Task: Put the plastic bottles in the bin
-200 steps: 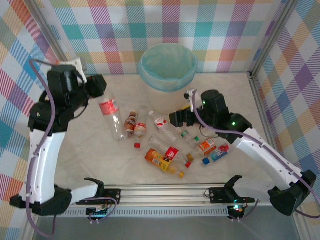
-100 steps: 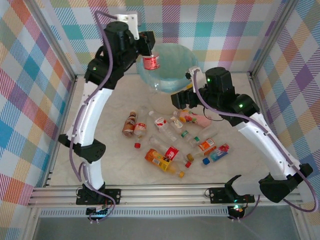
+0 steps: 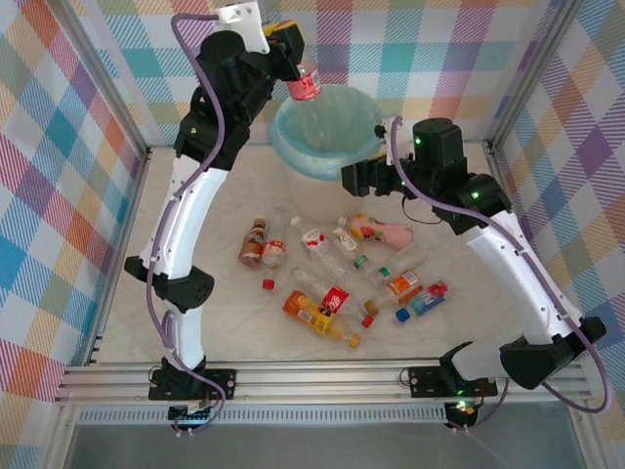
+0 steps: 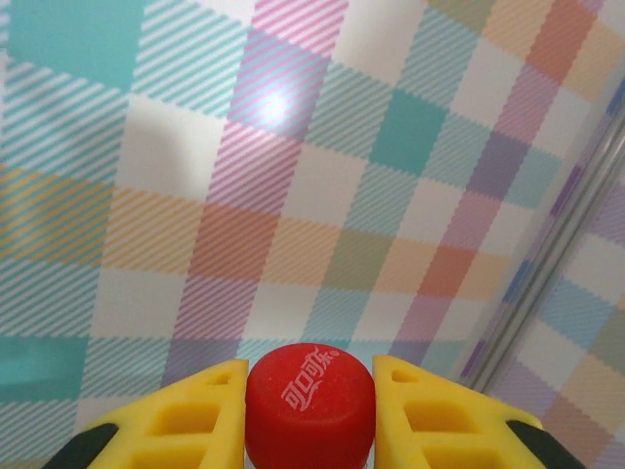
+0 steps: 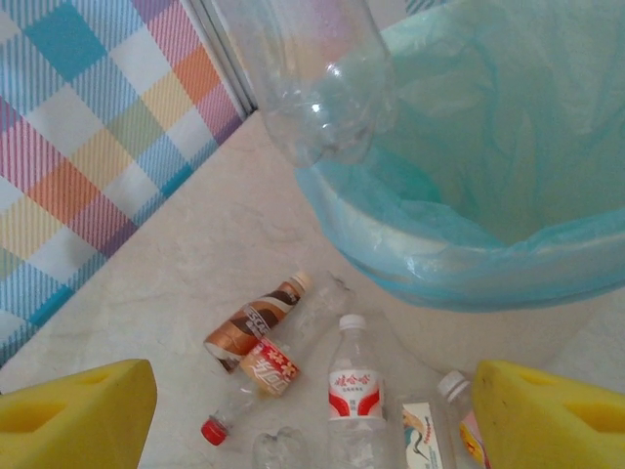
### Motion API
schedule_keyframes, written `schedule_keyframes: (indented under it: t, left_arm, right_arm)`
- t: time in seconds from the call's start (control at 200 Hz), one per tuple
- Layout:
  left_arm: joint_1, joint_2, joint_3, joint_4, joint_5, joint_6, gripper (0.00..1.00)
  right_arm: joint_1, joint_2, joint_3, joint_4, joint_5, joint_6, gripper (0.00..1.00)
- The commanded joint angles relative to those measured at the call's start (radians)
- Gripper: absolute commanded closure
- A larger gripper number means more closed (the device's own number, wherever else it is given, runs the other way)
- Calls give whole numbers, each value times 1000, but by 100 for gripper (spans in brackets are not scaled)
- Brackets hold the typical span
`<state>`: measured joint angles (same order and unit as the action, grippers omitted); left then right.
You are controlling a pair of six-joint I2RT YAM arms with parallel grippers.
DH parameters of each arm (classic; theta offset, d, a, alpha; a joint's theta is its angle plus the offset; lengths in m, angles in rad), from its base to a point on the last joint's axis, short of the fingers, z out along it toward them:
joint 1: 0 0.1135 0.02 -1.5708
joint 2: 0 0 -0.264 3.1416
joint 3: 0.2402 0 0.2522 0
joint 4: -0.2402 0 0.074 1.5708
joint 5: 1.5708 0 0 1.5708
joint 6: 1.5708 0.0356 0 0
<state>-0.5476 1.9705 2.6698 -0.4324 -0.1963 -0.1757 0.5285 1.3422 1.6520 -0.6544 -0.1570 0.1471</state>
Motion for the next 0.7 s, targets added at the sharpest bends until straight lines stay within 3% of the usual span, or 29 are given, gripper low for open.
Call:
schedule_keyframes:
  t: [0.0,0.14,0.29,0.695]
  left_arm:
    - [3,40,25,121,-69,-25,100]
    - [2,102,25,251,-103,49,100]
    - [-11,191,25,343,-37,163,100]
    - [-17,364,23,221,41,220,100]
  right_arm:
    - [-2,-57,-59,142,-66,60,16]
    - [-2,-54,-77,174,-50,63,16]
    - [-2,-11,-24,123,-29,46,16]
    - [-3,-79,-152,176,-16,65,15]
